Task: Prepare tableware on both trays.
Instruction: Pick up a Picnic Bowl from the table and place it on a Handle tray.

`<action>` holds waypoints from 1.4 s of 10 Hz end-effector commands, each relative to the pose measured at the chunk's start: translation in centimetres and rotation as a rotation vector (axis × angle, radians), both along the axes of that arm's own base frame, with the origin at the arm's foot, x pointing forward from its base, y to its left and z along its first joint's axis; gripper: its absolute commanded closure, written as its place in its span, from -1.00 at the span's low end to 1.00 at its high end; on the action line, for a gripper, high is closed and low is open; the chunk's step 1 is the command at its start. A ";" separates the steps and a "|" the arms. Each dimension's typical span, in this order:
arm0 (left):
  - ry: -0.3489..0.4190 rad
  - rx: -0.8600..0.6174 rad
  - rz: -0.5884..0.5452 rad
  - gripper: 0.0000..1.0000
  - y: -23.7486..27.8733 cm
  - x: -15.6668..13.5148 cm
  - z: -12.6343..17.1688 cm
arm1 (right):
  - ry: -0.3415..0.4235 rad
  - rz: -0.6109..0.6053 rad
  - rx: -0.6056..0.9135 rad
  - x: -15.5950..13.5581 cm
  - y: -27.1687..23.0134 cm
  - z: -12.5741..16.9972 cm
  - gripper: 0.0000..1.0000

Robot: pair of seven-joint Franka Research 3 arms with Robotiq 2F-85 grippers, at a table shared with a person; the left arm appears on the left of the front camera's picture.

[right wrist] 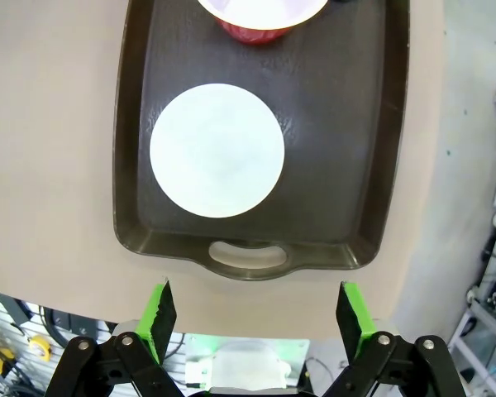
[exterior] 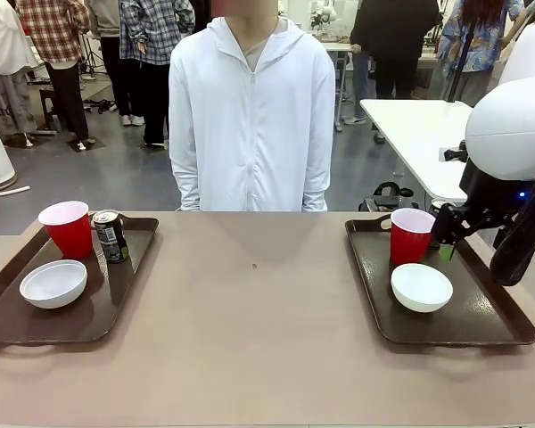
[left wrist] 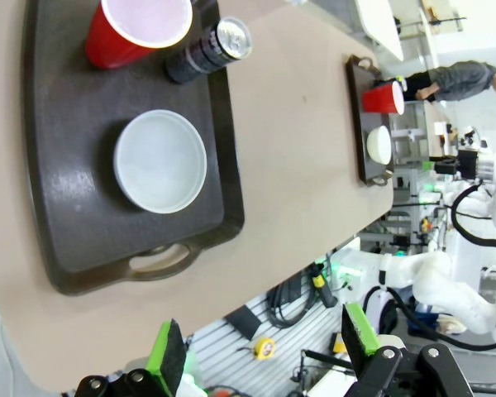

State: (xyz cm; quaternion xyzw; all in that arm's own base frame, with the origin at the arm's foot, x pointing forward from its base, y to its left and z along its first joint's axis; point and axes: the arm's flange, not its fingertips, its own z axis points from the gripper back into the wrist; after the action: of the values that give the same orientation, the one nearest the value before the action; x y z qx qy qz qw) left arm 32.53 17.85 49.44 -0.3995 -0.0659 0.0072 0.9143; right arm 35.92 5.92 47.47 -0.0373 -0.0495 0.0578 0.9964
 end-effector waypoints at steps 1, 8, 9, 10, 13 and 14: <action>-0.010 -0.016 0.001 -1.00 0.1 0.0 0.2 | 0.002 0.012 -0.002 0.3 -0.1 0.0 -1.00; -0.010 -0.016 0.001 -1.00 0.1 0.0 0.2 | 0.002 0.012 -0.002 0.3 -0.1 0.0 -1.00; -0.010 -0.016 0.001 -1.00 0.1 0.0 0.2 | 0.002 0.012 -0.002 0.3 -0.1 0.0 -1.00; -0.010 -0.016 0.001 -1.00 0.1 0.0 0.2 | 0.000 0.002 0.001 0.0 0.0 0.0 -1.00; -0.010 -0.016 0.001 -1.00 0.1 0.0 0.2 | -0.063 -0.183 0.574 -0.1 -9.4 4.9 -1.00; -0.010 -0.016 0.001 -1.00 0.1 0.0 0.2 | -0.068 -0.227 0.682 -0.6 -12.4 5.8 -1.00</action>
State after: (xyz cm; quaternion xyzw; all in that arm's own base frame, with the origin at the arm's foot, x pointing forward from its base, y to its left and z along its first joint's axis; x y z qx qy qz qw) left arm 32.52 17.88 49.45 -0.3996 -0.0660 0.0074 0.9143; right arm 35.48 -4.15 52.58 0.2173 -0.0917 -0.0565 0.9701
